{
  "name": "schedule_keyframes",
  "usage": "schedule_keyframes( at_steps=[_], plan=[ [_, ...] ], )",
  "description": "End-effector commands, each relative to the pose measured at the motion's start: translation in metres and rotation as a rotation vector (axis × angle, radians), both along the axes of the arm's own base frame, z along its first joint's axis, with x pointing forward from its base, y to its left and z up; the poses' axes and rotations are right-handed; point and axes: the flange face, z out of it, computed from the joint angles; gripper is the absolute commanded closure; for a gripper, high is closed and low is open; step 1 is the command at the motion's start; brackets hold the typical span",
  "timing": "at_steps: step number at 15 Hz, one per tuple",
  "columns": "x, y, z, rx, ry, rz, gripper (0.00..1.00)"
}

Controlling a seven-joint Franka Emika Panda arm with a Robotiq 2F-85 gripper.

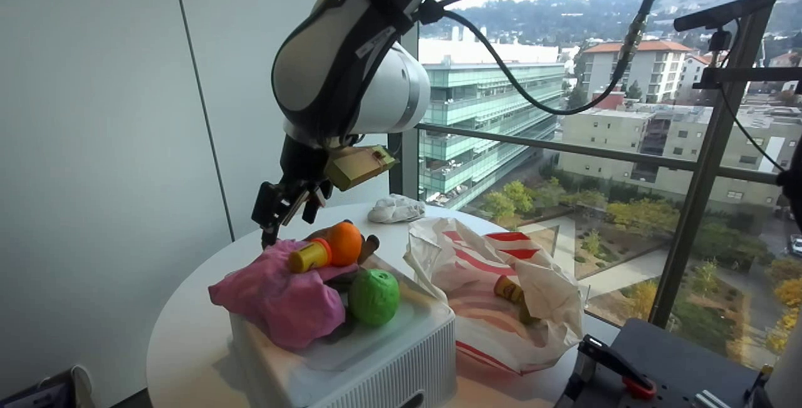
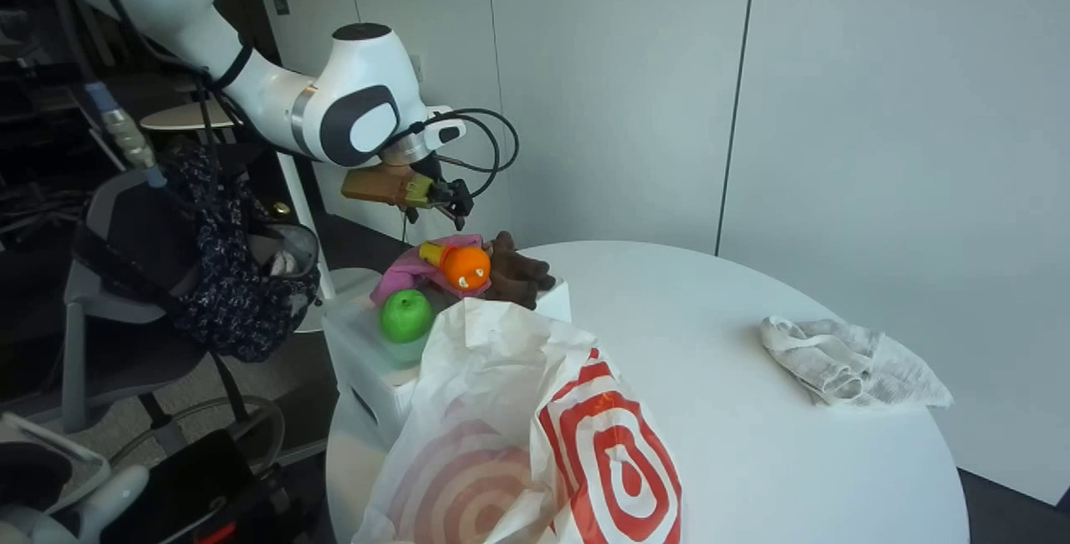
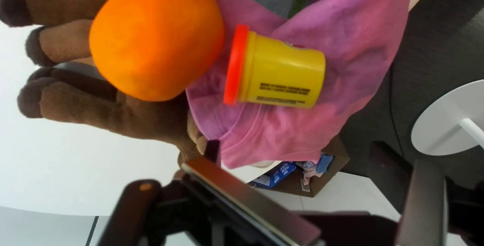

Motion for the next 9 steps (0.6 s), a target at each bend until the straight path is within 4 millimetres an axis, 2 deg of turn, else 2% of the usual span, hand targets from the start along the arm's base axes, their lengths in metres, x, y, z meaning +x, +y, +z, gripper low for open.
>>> schedule_keyframes(
  at_steps=[1, 5, 9],
  plan=[
    [-0.010, -0.046, 0.016, -0.018, 0.007, -0.159, 0.00],
    [-0.030, -0.123, 0.013, -0.045, 0.058, -0.392, 0.00],
    [-0.064, -0.184, 0.012, -0.095, 0.130, -0.617, 0.00]
  ],
)
